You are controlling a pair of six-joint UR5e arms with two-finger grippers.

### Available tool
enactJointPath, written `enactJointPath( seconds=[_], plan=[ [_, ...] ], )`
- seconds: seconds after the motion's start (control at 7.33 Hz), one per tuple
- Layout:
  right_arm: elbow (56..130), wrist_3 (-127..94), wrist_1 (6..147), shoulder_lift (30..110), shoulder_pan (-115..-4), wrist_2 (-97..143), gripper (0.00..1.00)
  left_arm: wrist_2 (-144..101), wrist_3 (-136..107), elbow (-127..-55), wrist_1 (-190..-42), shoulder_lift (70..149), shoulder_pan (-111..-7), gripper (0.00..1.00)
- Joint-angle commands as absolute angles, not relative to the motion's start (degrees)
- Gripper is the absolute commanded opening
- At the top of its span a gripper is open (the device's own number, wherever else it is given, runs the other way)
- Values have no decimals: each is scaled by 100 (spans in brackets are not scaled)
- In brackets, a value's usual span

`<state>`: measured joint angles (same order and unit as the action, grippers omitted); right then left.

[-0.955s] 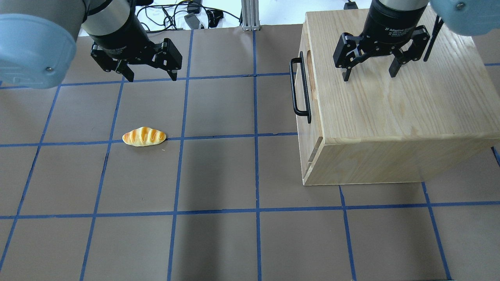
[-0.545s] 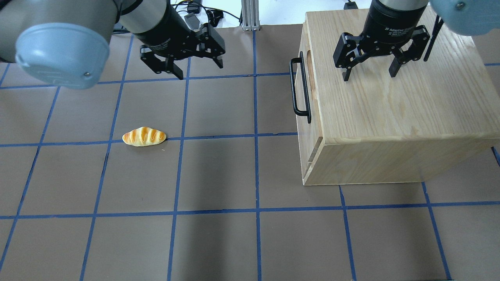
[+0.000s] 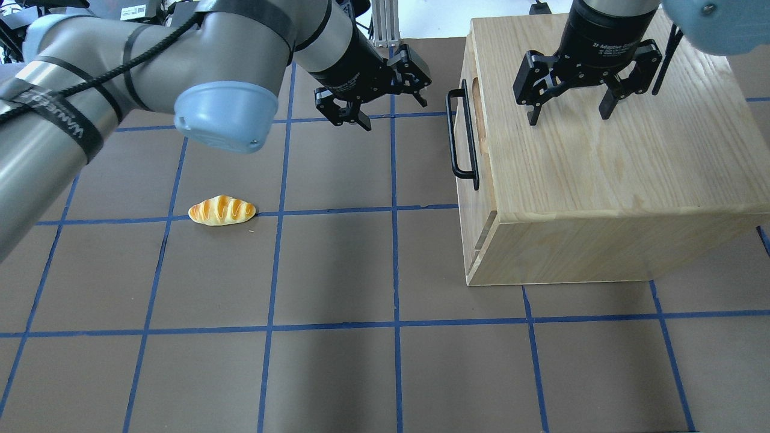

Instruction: Open upper drawer

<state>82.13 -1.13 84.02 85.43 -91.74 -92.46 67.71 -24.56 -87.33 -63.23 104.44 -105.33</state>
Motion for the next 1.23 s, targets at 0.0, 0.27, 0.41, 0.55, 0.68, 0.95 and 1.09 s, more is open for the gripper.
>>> enactJointPath(
  seconds=[0.0,0.27,0.41,0.55,0.68,0.95,1.09],
  plan=[
    [8209,-106,8402,8543,-9176,-9246,100,6750,-2679,-8745,-6003,10748,-10626,100],
    [8209,-106,8402,8543,-9176,-9246,100,6785,-2942,-8745,-6003,10837,-10862,100],
    [8209,-114,8402,8543,-9176,-9246,100,6776,-3101,-8745,-5994,10854,-10994,100],
    [8209,-114,8402,8543,-9167,-9246,100,6776,-3103,-8745,-5994,10889,-11004,100],
    [8209,-106,8402,8543,-9167,-9246,100,6785,-3059,-8771,-5985,10907,-11021,100],
    [8209,-106,8402,8543,-9176,-9246,100,6794,-3015,-8780,-5985,10942,-11021,100],
    [8209,-105,8402,8543,-9176,-9246,100,6794,-3015,-8780,-5985,10977,-11021,100]
  ],
)
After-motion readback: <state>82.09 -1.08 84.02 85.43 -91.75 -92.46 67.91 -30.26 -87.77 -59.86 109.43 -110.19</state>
